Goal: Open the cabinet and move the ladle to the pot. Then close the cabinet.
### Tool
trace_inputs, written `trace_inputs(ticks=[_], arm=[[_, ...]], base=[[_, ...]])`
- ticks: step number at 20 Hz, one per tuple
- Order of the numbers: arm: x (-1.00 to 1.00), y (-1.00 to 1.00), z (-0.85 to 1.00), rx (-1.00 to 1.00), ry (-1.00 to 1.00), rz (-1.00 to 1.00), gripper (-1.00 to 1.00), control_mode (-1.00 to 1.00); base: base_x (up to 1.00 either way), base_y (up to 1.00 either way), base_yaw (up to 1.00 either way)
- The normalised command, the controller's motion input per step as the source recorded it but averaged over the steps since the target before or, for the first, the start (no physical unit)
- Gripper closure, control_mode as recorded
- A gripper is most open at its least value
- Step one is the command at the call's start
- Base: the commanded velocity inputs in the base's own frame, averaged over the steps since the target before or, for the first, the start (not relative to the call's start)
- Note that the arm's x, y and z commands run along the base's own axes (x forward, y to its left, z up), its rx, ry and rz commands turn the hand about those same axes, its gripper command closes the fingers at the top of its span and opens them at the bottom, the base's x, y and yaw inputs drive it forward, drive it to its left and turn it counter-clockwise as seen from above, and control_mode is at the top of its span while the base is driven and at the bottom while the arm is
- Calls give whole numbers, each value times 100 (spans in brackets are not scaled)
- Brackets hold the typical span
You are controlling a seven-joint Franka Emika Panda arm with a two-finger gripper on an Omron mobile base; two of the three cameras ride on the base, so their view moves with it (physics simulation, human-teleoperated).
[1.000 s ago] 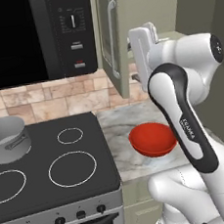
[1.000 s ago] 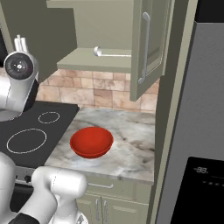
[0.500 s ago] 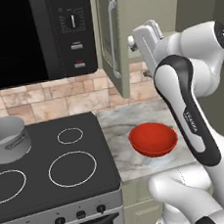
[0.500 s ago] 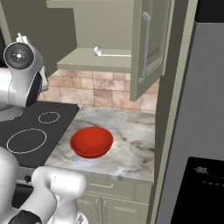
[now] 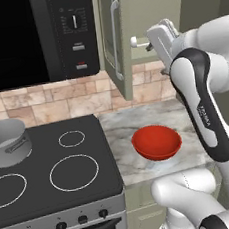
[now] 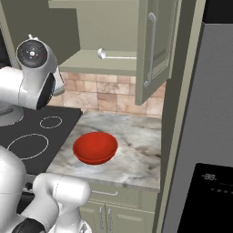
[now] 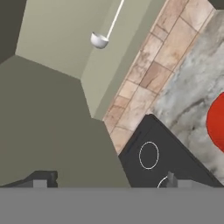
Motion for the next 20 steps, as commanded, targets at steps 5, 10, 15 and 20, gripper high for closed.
trace_inputs(ticks=[5, 10, 15, 20], arm=[[42, -18, -7, -14, -2, 0, -100, -100], [39, -21, -7, -18, 0, 0, -100, -100], [1, -29, -2, -14, 0, 0, -100, -100], [12, -11, -1, -18, -15, 0, -100, -100]], base=[[0, 0, 0], [0, 0, 0], [0, 0, 0], [0, 0, 0]])
